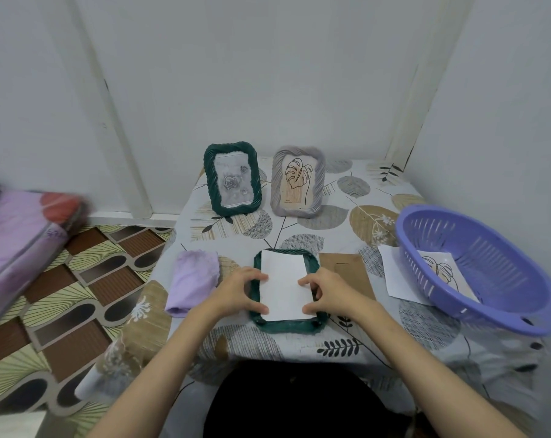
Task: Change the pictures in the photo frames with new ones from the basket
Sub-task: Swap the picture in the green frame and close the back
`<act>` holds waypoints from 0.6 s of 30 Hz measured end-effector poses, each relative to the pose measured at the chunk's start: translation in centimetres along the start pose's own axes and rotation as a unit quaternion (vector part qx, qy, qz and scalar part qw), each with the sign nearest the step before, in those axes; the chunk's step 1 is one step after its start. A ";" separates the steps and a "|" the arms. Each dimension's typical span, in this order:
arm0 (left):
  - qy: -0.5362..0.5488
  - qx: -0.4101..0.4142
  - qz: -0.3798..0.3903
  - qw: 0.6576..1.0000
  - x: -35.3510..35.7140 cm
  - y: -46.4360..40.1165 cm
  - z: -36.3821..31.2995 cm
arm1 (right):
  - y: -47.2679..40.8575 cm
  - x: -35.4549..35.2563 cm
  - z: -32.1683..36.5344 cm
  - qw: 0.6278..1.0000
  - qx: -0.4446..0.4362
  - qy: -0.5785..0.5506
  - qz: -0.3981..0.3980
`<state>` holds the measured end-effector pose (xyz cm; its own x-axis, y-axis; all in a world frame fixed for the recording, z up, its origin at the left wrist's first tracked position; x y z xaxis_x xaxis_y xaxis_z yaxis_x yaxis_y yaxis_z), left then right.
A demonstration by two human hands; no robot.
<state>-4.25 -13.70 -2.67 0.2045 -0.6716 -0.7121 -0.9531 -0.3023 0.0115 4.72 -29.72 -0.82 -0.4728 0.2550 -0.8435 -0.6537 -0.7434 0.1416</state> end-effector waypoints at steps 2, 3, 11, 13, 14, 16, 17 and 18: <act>0.006 -0.008 0.007 1.000 0.0 -0.1 0.1 | 0.1 0.1 -0.1 1.000 -0.002 0.006 -0.001; 0.005 -0.010 0.013 1.000 0.1 -0.1 0.1 | 0.1 0.1 -0.1 1.000 -0.002 0.007 -0.001; -0.020 -0.002 0.064 0.998 0.6 -0.8 0.0 | 0.8 0.2 0.0 1.000 -0.014 0.008 -0.001; -0.022 -0.001 0.066 0.998 0.6 -0.9 0.1 | 0.9 0.3 0.0 1.000 -0.019 0.015 -0.001; -0.030 0.003 0.072 0.997 0.7 -0.9 0.1 | 1.0 0.3 0.0 1.000 -0.019 0.016 0.000; -0.046 0.009 0.088 0.995 0.8 -1.0 0.2 | 1.0 0.3 -0.1 1.000 -0.018 0.014 0.002; -0.047 0.008 0.094 0.994 0.9 -1.1 0.3 | 1.0 0.4 -0.2 1.000 -0.016 0.011 0.003; -0.045 0.006 0.098 0.994 0.9 -1.1 0.4 | 1.1 0.4 -0.2 1.000 -0.014 0.008 0.003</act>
<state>-3.08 -13.66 -3.60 -0.0048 -0.6529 -0.7574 -0.9755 -0.1635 0.1471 3.96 -30.52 -1.07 -0.4668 0.2403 -0.8511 -0.6335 -0.7623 0.1322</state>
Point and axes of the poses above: each hand's wrist, its own y-axis away from the middle knuckle, its own x-axis out of the palm, z = x × y, the point moved 6 cm from there along -y, towards the middle knuckle, and after that the axes turned 6 degrees about -z, right-handed, at the moved point
